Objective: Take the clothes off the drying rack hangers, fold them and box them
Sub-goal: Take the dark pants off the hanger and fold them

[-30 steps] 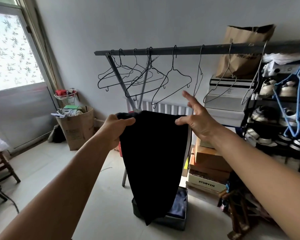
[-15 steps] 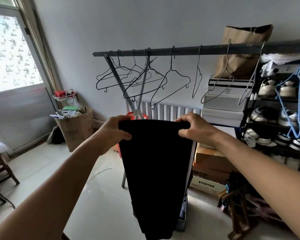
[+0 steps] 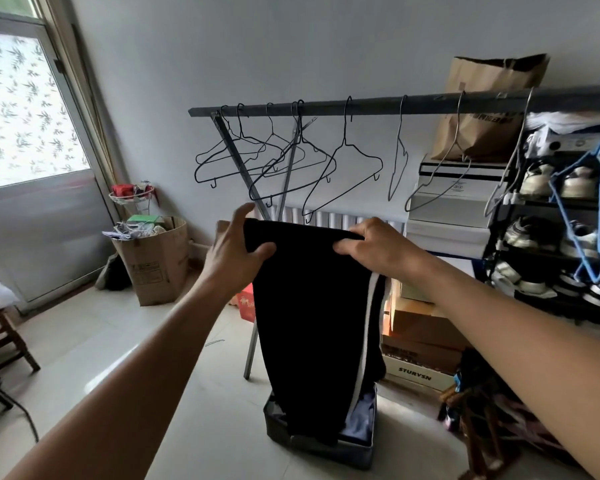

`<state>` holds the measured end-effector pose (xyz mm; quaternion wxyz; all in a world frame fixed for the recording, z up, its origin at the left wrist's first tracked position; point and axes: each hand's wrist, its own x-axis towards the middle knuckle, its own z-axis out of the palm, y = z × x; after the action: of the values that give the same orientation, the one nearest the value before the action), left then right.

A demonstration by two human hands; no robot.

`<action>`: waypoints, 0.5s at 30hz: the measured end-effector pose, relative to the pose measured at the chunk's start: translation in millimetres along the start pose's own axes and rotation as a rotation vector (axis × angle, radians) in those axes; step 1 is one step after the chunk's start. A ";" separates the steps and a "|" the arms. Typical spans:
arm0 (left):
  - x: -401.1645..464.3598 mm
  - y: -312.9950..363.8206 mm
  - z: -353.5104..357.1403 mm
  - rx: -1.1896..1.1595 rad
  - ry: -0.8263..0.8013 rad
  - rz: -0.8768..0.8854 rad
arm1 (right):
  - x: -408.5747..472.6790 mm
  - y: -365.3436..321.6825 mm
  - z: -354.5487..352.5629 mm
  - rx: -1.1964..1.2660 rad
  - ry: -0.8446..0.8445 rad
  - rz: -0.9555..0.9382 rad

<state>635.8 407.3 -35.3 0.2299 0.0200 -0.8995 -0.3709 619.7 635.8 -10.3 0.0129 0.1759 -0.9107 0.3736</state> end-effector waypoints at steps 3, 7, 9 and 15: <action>-23.3 13.2 16.3 -0.165 -0.162 0.028 | 5.3 -7.6 7.0 0.210 0.120 0.131; -56.6 10.8 45.9 -0.677 -0.559 0.094 | 12.6 -18.2 14.2 0.472 0.169 0.206; -67.0 11.4 61.8 -0.710 -0.507 0.143 | 13.6 -23.0 16.0 0.553 0.195 0.211; -55.9 15.6 76.8 -0.795 -0.058 -0.064 | 9.0 -21.4 15.0 0.755 -0.002 0.121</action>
<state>654.9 480.7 -94.6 0.1824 -0.0529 -0.6908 -0.6976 620.0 608.6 -5.3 -0.0759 0.1144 -0.7178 0.6825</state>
